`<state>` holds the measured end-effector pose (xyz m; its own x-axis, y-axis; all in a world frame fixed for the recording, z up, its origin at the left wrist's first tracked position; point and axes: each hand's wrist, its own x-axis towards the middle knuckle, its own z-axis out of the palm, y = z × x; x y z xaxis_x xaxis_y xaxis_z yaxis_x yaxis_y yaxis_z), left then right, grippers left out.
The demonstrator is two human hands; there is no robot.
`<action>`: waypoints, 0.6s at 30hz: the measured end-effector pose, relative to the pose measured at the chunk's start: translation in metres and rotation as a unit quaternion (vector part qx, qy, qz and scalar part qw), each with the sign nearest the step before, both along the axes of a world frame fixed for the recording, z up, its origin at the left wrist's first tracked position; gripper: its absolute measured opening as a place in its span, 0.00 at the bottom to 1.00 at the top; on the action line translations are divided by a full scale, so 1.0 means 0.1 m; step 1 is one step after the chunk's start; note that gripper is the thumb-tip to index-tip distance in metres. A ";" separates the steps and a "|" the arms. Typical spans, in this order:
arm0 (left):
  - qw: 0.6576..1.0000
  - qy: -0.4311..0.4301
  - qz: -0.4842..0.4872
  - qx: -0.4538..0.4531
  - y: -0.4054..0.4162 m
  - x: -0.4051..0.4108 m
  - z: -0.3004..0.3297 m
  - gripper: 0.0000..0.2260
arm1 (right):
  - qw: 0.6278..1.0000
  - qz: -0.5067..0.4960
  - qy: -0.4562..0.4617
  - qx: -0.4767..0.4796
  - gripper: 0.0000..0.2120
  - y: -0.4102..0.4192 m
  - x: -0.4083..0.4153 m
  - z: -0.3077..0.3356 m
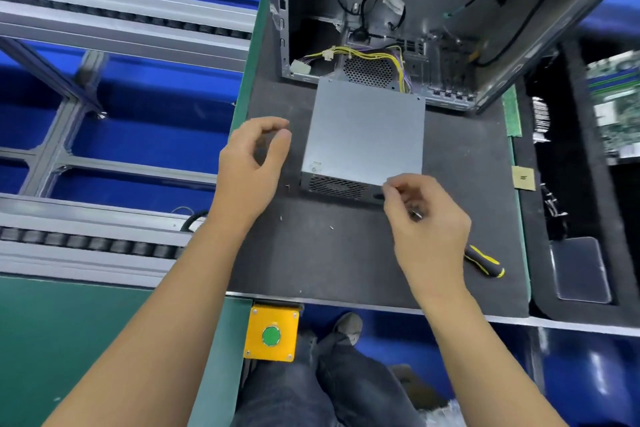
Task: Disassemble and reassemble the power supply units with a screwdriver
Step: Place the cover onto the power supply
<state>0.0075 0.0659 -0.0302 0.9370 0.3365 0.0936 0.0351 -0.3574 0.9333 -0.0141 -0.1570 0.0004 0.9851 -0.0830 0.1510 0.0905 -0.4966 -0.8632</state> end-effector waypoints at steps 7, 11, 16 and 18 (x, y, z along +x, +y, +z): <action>0.886 -0.158 -0.244 0.361 -0.61 0.20 0.12 0.17 | 0.998 0.022 0.001 -0.056 0.11 -0.48 0.37 0.10; 0.861 -0.175 -0.251 0.406 -0.61 0.23 0.11 0.17 | 0.996 0.068 0.018 -0.059 0.10 -0.55 0.41 0.10; 0.858 -0.193 -0.232 0.415 -0.63 0.21 0.12 0.15 | 0.989 0.113 0.037 -0.087 0.06 -0.59 0.45 0.14; 0.860 -0.192 -0.228 0.414 -0.63 0.20 0.12 0.15 | 0.987 0.118 0.047 -0.099 0.06 -0.59 0.46 0.15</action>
<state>0.0273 0.0025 -0.0185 0.8009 -0.3883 0.4559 -0.5380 -0.8008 0.2632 0.0317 -0.2157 0.0154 0.9838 0.1724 0.0491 0.1485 -0.6305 -0.7619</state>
